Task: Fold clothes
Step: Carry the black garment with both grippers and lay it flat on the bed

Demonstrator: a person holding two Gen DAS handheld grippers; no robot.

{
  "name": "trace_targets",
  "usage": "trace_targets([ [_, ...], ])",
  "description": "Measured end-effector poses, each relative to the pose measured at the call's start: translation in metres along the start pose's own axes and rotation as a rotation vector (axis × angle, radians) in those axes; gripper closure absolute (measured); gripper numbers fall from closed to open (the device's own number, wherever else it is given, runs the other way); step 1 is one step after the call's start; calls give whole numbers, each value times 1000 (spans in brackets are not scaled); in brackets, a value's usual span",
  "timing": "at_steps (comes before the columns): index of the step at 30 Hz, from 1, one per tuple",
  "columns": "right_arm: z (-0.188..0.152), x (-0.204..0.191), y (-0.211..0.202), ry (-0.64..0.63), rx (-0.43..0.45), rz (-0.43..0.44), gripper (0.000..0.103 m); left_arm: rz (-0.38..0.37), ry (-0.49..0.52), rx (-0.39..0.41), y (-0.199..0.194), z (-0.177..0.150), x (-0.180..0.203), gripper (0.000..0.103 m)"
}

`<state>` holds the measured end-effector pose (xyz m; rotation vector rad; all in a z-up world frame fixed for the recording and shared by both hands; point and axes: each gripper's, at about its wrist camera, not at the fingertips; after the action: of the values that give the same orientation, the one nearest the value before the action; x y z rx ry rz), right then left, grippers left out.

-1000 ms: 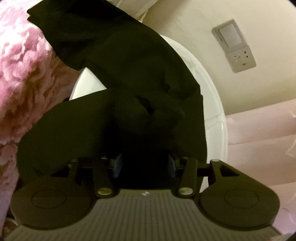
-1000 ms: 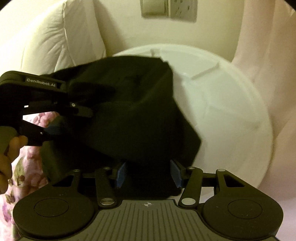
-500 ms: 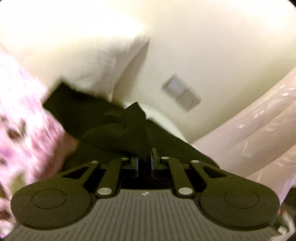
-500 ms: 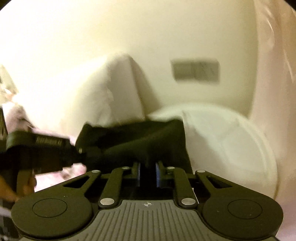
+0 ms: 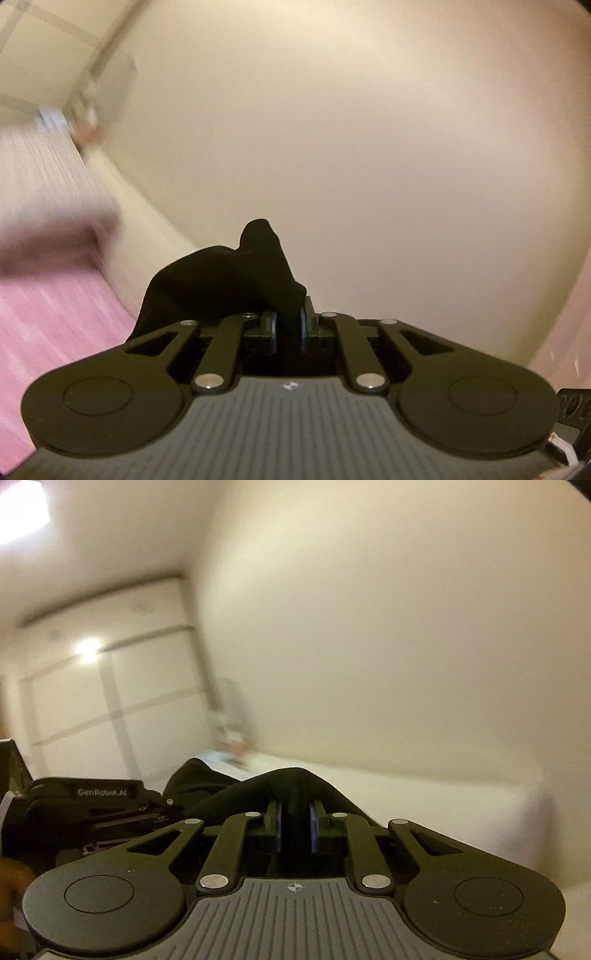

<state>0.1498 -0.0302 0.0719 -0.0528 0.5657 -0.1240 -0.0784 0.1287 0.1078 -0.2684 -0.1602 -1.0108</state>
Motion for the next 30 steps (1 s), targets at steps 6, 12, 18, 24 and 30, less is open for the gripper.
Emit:
trace_targets([
  [6, 0, -127, 41, 30, -2, 331, 90, 196, 99, 172, -142, 85, -50, 95],
  [12, -20, -238, 72, 95, -73, 559, 90, 368, 168, 228, -256, 137, -77, 94],
  [18, -80, -298, 124, 115, -418, 394, 84, 435, 1, -146, -270, 107, -142, 81],
  [24, -169, -303, 163, -100, -660, 123, 78, 695, -206, -425, -302, -6, -186, 81],
  [30, -209, -287, 166, -191, -871, 172, 78, 896, -329, -588, -372, -104, -161, 81],
])
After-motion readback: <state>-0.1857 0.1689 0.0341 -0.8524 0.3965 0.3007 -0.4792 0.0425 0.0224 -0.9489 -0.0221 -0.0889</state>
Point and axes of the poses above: each gripper's, at about its wrist camera, not at the fingertips, and y roughly the way its jaws point, x to its right, z to its top, and after that the axes turned 15 degrees about y, right-handed
